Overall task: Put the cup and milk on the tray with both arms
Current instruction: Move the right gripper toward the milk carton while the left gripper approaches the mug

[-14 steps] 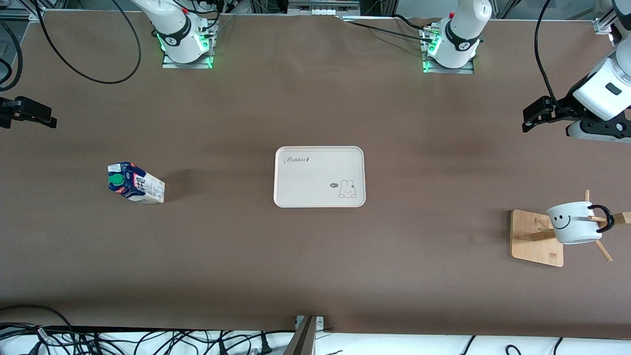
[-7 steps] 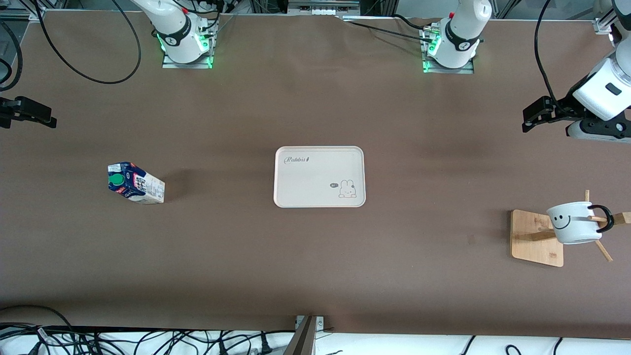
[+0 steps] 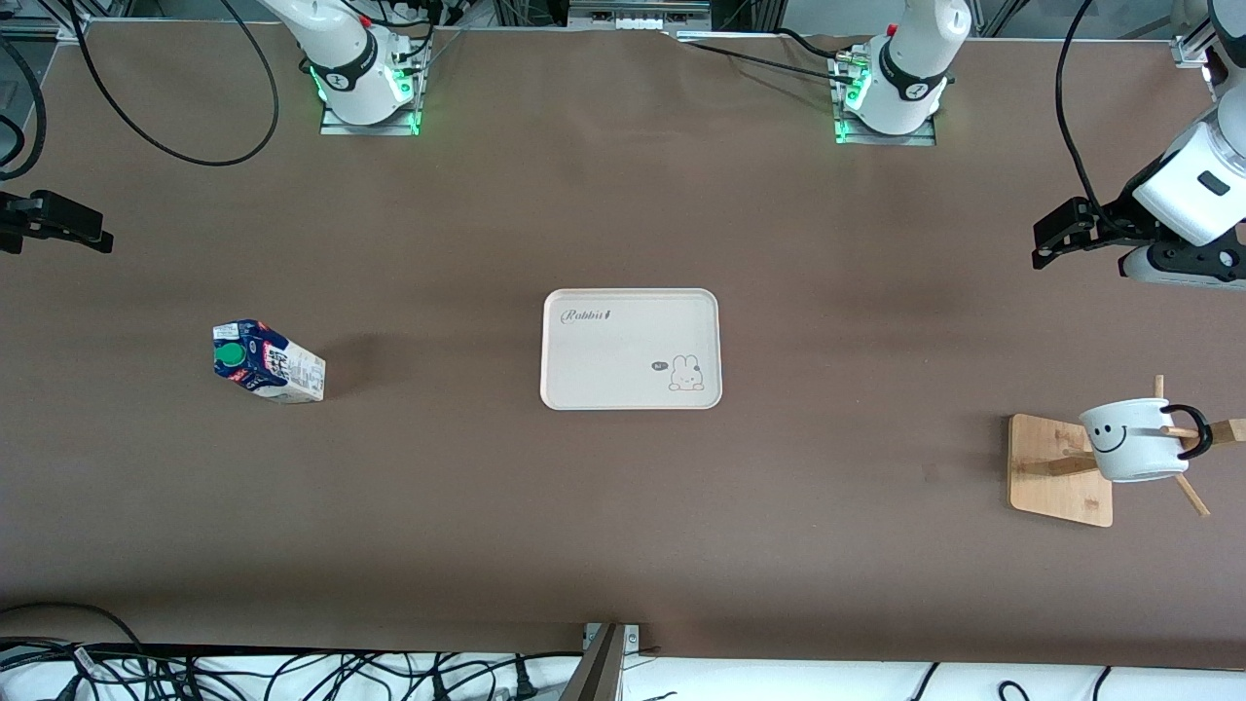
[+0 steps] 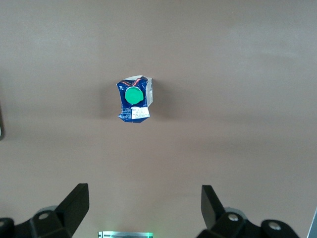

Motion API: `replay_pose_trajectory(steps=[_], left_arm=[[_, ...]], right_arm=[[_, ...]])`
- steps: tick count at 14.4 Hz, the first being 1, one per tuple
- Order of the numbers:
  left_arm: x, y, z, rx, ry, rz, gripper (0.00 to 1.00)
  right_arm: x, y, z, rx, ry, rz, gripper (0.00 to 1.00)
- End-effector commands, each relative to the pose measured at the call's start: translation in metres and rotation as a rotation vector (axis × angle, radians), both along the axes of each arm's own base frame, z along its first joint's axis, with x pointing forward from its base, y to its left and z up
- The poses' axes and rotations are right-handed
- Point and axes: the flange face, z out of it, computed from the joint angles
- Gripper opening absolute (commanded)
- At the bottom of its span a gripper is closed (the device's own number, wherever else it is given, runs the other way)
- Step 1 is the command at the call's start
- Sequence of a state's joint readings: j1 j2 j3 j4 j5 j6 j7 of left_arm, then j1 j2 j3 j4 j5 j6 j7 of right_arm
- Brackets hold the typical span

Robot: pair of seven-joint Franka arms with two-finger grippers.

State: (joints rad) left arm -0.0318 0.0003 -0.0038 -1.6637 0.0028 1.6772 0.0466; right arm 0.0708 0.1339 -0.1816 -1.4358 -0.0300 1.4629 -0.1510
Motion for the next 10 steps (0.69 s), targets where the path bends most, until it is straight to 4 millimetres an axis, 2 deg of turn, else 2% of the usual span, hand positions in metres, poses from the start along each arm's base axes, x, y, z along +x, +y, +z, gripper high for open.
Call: replay_pose_trajectory(steps=[1,3,5,7,9,10], left_arm=[[0.009,0.0,0.003,-0.001,-0.007,-0.007,1.0],[0.026,0.0,0.002,-0.002,-0.013,-0.002,1.0],[0.056,-0.001,-0.027,0.0,0.022,0.015,1.0],[0.072,0.002,-0.035,0.001,0.021,0.025,1.0],[0.077,0.01,-0.043,0.001,0.015,0.06,1.0],[0.077,0.012,-0.047,0.008,-0.001,0.106,1.0]], right_arm=[[0.002,0.004,0.006,-0.004,0.004,-0.013,1.0],[0.002,0.004,0.004,-0.002,0.009,-0.01,1.0],[0.006,0.003,-0.008,-0.004,0.032,-0.01,1.0],[0.007,0.004,-0.011,-0.005,0.04,-0.012,1.0],[0.007,0.004,-0.02,-0.006,0.07,-0.01,1.0],[0.01,0.004,-0.03,-0.005,0.099,-0.006,1.0]])
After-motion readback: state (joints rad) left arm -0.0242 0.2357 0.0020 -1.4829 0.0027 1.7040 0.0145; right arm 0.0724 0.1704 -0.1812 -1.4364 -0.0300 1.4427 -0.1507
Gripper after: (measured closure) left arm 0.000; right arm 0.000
